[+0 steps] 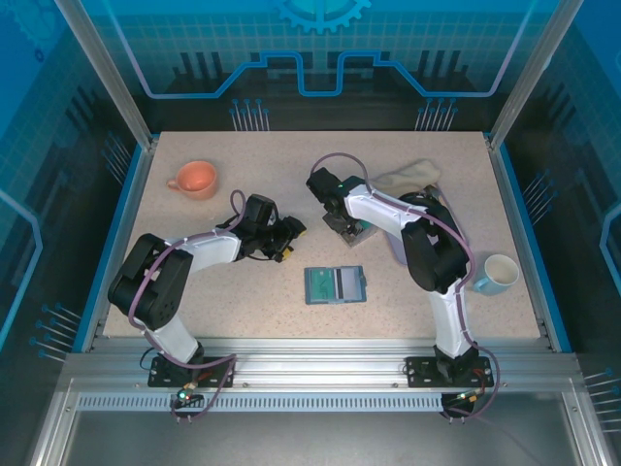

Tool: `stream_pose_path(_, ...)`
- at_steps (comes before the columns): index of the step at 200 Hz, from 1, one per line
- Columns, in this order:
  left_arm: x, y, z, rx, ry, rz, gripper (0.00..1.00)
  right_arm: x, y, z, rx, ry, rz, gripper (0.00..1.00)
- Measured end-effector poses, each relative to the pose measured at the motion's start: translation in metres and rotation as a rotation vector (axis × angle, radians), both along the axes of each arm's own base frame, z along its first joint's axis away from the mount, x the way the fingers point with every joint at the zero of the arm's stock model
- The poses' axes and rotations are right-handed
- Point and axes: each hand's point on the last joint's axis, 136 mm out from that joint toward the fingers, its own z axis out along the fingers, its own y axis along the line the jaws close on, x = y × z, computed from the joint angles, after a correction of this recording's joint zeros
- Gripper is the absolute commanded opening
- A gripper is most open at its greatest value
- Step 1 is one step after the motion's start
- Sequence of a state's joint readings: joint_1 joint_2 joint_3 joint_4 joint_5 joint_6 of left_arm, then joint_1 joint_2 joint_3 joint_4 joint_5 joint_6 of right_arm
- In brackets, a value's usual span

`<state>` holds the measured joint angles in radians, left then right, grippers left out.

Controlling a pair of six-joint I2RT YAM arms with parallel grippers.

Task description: Put the credit cards into the card holder

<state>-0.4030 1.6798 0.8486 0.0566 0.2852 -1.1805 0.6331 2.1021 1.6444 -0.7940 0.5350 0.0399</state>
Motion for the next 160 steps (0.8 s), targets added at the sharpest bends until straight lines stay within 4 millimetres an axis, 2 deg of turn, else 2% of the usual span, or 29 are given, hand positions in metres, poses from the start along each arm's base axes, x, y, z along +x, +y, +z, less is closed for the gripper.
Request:
stream_pose_path(92,0.000,0.000,0.001,-0.001,-0.001,0.000,0.65,0.003,-0.005,0.012,-0.015,-0.040,-0.003,0.33)
stream_pose_path(133,0.000,0.000,0.001,-0.001,-0.001,0.000,0.65,0.003,-0.005,0.012,-0.017,-0.037,0.003,0.22)
stream_pose_path(160,0.000,0.000,0.001,-0.001,-0.001,0.000,0.65,0.003,-0.005,0.012,-0.017,-0.037,0.003,0.19)
